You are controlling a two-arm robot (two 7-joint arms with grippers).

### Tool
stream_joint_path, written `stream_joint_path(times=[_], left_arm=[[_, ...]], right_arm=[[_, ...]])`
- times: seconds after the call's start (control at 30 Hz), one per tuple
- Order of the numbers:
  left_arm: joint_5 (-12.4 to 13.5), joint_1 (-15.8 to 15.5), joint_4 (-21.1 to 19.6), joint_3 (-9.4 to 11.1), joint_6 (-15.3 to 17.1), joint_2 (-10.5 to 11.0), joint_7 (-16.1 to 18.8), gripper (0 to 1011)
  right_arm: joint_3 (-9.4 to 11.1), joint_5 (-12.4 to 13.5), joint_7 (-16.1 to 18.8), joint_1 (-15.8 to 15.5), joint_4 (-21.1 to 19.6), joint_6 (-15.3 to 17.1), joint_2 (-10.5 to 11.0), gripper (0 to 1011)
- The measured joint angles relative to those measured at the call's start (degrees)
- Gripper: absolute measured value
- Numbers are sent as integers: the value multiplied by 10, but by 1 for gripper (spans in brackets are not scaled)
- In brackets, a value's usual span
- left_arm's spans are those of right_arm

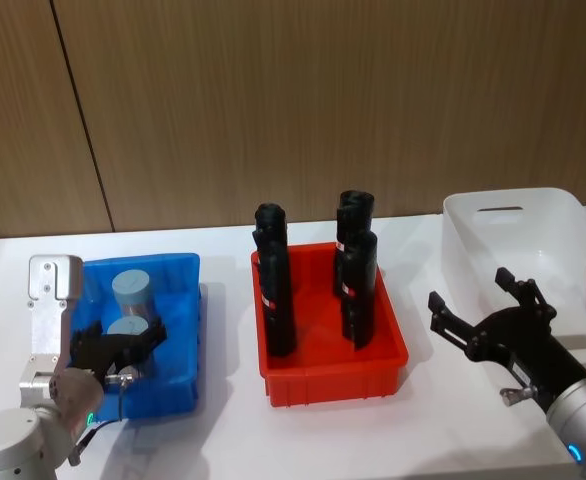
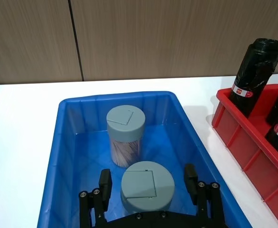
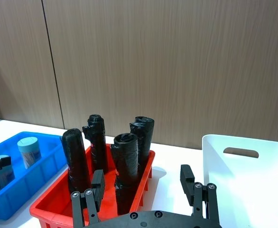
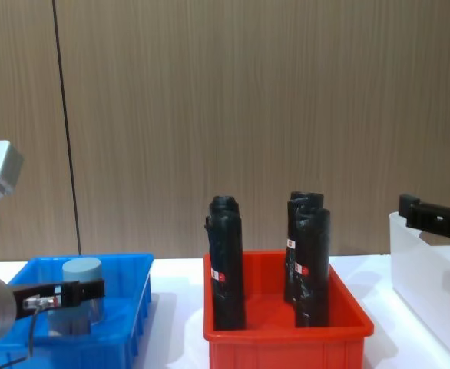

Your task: Pick the cotton swabs from the blue box and place them into the white box.

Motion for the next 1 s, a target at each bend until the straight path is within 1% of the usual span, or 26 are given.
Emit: stream_joint_path(times=[0.03,0.07,0.1,0.13,0.17,0.33,0.4,0.63,0.77,1.0], left_arm=[[0,-1,3,0,-1,-1,-1,953],[0,-1,4,-1,-2,-1,-2,943],[0,-2,7,-1,-2,-2,-2,912],[0,-2,7,-1,-2,-2,-2,912],[-1,-3,9,-2,-2,-2,-3,865],[-3,-3,13,-3,-3,-3,-2,738],[-5,-3,14,-4,-3,-3,0,664],[-8,1,10,-7,-2,-3,5,660],[-4,3,4,-7,-1,-2,6,659],[26,7,-29,-8,-4,4,2,659]], right_arm=[[0,0,0,0,0,0,0,1002],[0,0,0,0,0,0,0,1001],[0,0,0,0,0,0,0,1001],[0,0,0,0,0,0,0,1002],[0,0,0,0,0,0,0,1002],[0,0,0,0,0,0,0,1001],[0,0,0,0,0,0,0,1001],[0,0,0,0,0,0,0,1001],[0,0,0,0,0,0,0,1002],[0,0,0,0,0,0,0,1002]])
